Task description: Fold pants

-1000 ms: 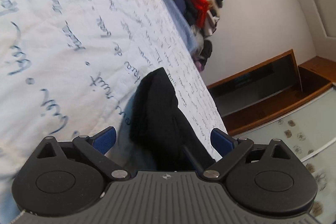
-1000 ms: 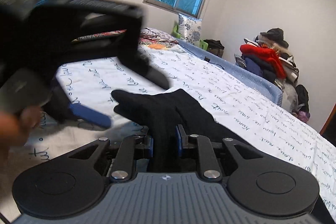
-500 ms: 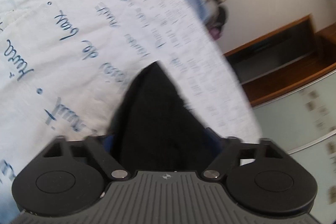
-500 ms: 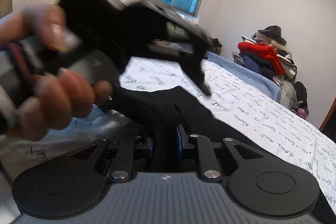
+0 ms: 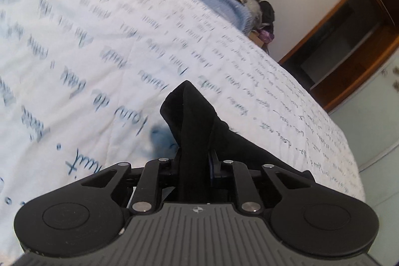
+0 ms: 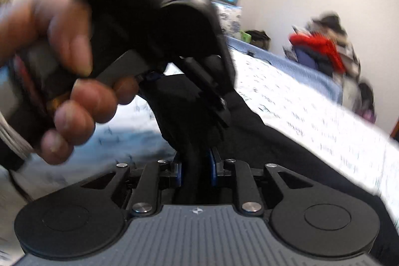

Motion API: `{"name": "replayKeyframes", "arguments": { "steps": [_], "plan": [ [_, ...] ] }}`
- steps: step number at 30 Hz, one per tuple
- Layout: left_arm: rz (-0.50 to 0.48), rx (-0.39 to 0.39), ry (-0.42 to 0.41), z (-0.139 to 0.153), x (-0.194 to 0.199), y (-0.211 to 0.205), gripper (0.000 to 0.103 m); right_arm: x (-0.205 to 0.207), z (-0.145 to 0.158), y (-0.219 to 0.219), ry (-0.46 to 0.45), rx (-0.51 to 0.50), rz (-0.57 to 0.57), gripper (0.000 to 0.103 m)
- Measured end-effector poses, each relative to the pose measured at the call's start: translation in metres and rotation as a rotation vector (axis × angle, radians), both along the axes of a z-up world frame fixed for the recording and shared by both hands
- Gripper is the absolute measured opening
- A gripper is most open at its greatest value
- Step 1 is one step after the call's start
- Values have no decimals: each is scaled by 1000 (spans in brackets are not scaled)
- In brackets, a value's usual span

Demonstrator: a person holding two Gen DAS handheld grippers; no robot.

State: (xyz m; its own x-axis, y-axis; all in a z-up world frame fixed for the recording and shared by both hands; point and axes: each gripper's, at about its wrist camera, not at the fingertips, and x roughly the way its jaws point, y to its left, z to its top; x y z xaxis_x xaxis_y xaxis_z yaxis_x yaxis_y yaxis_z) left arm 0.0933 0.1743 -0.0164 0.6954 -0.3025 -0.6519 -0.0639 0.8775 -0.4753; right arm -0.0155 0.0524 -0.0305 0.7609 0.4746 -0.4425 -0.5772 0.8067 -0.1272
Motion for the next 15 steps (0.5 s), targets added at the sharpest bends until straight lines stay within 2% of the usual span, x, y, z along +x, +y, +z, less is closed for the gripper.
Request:
{"name": "replayKeyframes", "arguments": {
  "steps": [2,3,4,6,9,13,15],
  "plan": [
    [-9,25,4,9,1,-6,19,-6,12,-22,102,85,-9,51],
    [-10,33,7,11,2,-9,19,-11,15,-35,150,123,0,75],
    [-12,46,6,15,1,-13,18,-19,19,-52,185,170,9,82],
    [-22,72,-14,26,-5,-24,18,-38,23,-91,193,276,13,82],
    [-66,103,-69,45,-15,-47,18,-56,25,-161,235,446,-90,82],
    [-113,125,-102,64,-26,-86,18,-47,5,-251,405,776,-292,82],
    [-137,151,-101,67,-29,-106,18,-32,-17,-261,556,789,-290,84]
  ]
}}
